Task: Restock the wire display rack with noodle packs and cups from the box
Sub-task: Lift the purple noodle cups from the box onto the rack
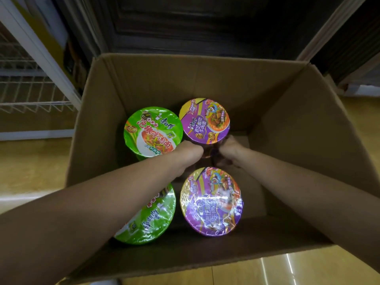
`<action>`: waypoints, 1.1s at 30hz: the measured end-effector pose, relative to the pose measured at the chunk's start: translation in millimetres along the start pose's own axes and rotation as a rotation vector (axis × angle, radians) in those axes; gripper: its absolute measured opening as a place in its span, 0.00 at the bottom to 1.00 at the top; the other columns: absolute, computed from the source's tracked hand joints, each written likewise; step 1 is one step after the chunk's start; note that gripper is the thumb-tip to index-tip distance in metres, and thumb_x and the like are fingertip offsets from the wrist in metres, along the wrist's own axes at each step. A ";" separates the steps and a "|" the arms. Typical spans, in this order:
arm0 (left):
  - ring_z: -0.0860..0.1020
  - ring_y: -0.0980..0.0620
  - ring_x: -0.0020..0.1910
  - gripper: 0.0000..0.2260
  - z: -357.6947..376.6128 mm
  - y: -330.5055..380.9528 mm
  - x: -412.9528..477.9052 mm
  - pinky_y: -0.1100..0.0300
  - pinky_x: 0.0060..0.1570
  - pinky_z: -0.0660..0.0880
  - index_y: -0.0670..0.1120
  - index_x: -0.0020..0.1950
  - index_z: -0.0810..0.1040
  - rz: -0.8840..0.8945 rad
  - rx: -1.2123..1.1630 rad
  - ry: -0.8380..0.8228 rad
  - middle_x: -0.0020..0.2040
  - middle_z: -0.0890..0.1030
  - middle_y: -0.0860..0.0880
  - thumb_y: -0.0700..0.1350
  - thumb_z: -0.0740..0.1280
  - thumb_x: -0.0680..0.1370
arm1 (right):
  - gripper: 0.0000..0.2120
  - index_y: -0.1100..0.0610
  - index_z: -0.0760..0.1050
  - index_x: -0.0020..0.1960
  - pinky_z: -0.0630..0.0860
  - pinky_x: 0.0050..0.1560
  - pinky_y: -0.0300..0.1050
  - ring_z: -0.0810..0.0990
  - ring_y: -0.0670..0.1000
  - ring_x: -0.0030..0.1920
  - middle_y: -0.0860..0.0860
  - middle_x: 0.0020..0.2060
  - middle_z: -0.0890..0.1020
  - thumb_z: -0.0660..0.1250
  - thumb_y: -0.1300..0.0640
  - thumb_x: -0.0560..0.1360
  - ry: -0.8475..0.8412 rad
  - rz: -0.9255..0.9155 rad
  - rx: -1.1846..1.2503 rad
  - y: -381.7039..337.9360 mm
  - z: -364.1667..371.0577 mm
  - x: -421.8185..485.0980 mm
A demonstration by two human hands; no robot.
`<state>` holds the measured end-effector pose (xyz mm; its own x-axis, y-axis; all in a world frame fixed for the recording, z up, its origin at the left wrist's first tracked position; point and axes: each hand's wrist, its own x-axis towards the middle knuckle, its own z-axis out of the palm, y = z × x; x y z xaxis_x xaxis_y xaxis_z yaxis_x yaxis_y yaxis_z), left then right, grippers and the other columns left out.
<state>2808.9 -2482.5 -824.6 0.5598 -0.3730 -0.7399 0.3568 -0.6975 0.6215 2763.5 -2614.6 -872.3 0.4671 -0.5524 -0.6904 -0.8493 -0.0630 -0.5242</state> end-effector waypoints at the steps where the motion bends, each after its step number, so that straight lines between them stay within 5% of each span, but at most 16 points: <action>1: 0.72 0.51 0.38 0.09 1.1 -0.4 1.4 0.56 0.46 0.73 0.46 0.39 0.69 0.006 -0.014 0.007 0.39 0.74 0.47 0.40 0.60 0.80 | 0.09 0.58 0.70 0.58 0.76 0.20 0.41 0.81 0.55 0.40 0.57 0.52 0.79 0.63 0.55 0.81 -0.003 0.015 0.037 -0.1 3.6 1.2; 7: 0.75 0.43 0.52 0.02 2.3 -2.2 2.9 0.52 0.57 0.74 0.43 0.50 0.72 0.027 -0.011 0.014 0.47 0.76 0.44 0.40 0.61 0.78 | 0.06 0.59 0.75 0.56 0.76 0.20 0.40 0.85 0.59 0.43 0.58 0.54 0.81 0.65 0.59 0.80 0.082 0.056 0.152 0.2 8.2 12.1; 10: 0.76 0.40 0.57 0.16 6.4 -4.4 -3.0 0.52 0.60 0.73 0.42 0.63 0.71 0.055 0.039 0.015 0.58 0.78 0.40 0.41 0.62 0.75 | 0.08 0.60 0.76 0.56 0.76 0.21 0.40 0.85 0.60 0.41 0.58 0.51 0.82 0.67 0.59 0.78 0.163 0.038 0.098 3.0 -2.8 10.9; 15: 0.74 0.44 0.57 0.15 13.9 4.8 -8.3 0.59 0.52 0.69 0.44 0.64 0.69 0.157 0.006 0.052 0.52 0.74 0.47 0.38 0.63 0.77 | 0.04 0.57 0.77 0.47 0.83 0.44 0.57 0.83 0.62 0.46 0.59 0.51 0.83 0.69 0.57 0.76 0.241 -0.044 0.236 7.2 -37.9 3.1; 19: 0.76 0.43 0.56 0.15 15.0 12.1 -9.2 0.54 0.54 0.73 0.44 0.62 0.69 0.260 0.030 0.172 0.57 0.76 0.43 0.45 0.65 0.77 | 0.08 0.58 0.78 0.54 0.80 0.25 0.45 0.83 0.57 0.36 0.57 0.51 0.83 0.70 0.58 0.76 0.237 -0.116 0.287 5.3 -61.1 -12.3; 24: 0.76 0.41 0.59 0.25 4.0 24.6 -12.6 0.50 0.54 0.77 0.46 0.75 0.60 0.252 -0.152 0.172 0.65 0.73 0.42 0.44 0.62 0.79 | 0.04 0.55 0.78 0.48 0.84 0.33 0.53 0.84 0.55 0.37 0.55 0.45 0.84 0.72 0.61 0.75 0.219 -0.179 0.346 5.1 -86.0 -45.5; 27: 0.76 0.42 0.59 0.31 -3.1 34.7 -17.7 0.50 0.42 0.80 0.52 0.78 0.55 0.178 -0.210 0.015 0.66 0.73 0.44 0.45 0.65 0.78 | 0.06 0.54 0.78 0.46 0.83 0.31 0.49 0.83 0.53 0.37 0.53 0.41 0.83 0.72 0.63 0.74 0.174 -0.238 0.379 3.8 -88.0 -64.2; 33: 0.81 0.48 0.47 0.18 -4.8 44.9 -16.2 0.46 0.44 0.81 0.54 0.71 0.66 0.256 -0.344 -0.095 0.53 0.79 0.50 0.42 0.59 0.82 | 0.08 0.59 0.79 0.55 0.83 0.32 0.50 0.85 0.57 0.36 0.56 0.45 0.84 0.68 0.61 0.77 0.241 -0.233 0.304 0.2 -78.0 -62.9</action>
<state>2819.4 -2504.9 -783.5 0.5969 -0.5730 -0.5616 0.4531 -0.3369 0.8253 2714.7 -2644.7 -790.1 0.5360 -0.7325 -0.4197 -0.6007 0.0184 -0.7993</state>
